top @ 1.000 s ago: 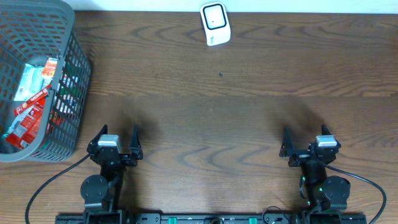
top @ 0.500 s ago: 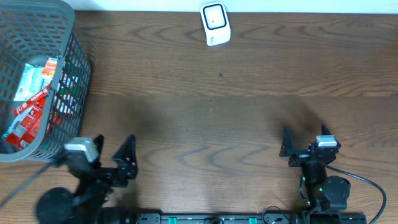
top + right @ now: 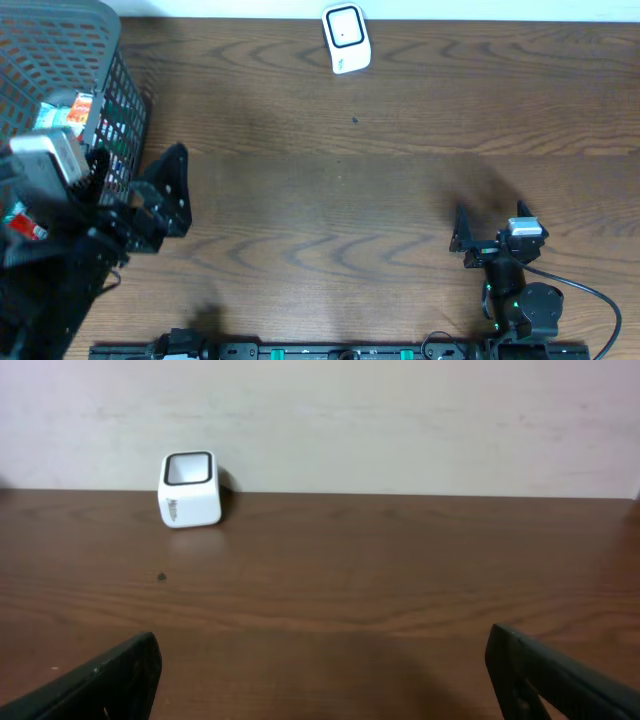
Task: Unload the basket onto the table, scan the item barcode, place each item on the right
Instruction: 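Move the left gripper up and into the grey basket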
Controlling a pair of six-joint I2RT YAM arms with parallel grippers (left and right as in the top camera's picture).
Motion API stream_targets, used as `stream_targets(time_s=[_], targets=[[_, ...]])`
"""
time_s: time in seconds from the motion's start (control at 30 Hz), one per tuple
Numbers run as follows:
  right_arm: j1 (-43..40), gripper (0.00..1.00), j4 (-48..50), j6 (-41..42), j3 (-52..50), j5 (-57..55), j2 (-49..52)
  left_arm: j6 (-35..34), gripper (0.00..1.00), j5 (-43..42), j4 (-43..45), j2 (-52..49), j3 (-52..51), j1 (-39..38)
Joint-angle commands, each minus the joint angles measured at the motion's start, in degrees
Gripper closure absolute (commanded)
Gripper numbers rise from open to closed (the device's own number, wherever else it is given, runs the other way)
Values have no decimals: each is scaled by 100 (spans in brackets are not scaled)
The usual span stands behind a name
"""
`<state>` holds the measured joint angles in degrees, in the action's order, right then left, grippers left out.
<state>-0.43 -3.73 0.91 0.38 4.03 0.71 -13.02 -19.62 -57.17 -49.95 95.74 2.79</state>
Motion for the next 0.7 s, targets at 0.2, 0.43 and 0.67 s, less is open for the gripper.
stream_targets(time_s=[0.2, 0.43, 0.67], targets=[[52, 1, -22, 76, -9, -13, -26, -682, 2, 1307, -507, -964, 931, 4], [52, 1, -22, 76, -7, -13, -26, -686, 2, 1886, -2208, -3134, 3563, 378], [52, 1, -22, 76, -9, -13, -26, -573, 2, 1908, -2780, -4419, 4612, 1753]])
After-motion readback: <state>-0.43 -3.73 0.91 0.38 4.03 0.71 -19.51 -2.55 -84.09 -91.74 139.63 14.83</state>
